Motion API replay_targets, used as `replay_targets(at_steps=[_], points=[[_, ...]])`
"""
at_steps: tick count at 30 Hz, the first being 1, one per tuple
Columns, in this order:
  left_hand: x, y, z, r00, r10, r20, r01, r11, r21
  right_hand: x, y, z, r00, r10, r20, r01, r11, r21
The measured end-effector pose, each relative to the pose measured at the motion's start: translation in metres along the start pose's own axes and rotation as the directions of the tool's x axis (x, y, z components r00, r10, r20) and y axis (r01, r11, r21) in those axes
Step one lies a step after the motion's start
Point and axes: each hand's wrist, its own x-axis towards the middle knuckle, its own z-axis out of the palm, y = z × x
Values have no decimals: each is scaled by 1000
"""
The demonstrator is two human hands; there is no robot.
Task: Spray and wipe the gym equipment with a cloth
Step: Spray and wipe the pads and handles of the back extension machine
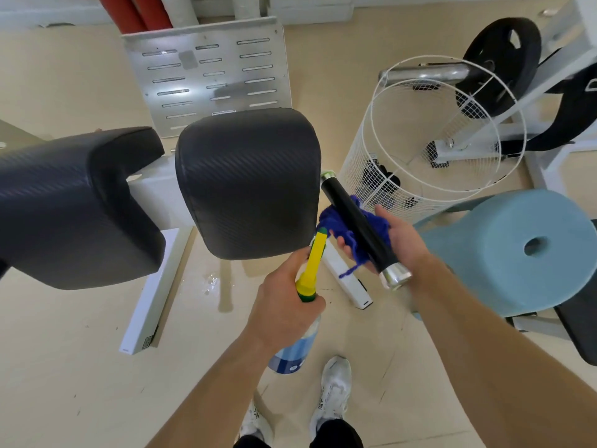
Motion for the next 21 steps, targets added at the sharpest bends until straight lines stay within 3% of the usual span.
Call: replay_targets(at_steps=[8,13,14,15,16,18,21], points=[[2,-2,10,1000,-15,-13,16,1000,26,28,-27,22,988,-133,82,143,981,-133],[-1,0,11,1000,-29,-9,29,999,31,-10,-6,-8,999,8,41,2,971,-238],[-1,-1,11,1000,-24,-5,24,999,36,-22,-6,-14,1000,-3,14,7,941,-339],[-2,-2,12,1000,-22,-1,22,999,41,-33,-7,-19,998,-58,-33,32,858,-512],[-3,-2,12,1000,-28,0,28,999,41,-42,-9,-23,986,-150,-74,55,710,-702],[-4,1,11,998,-55,-12,55,998,24,-50,-18,-25,932,-356,-73,89,419,-903],[-5,3,9,997,-74,-23,74,997,1,-43,-25,2,785,-571,241,327,52,-944]])
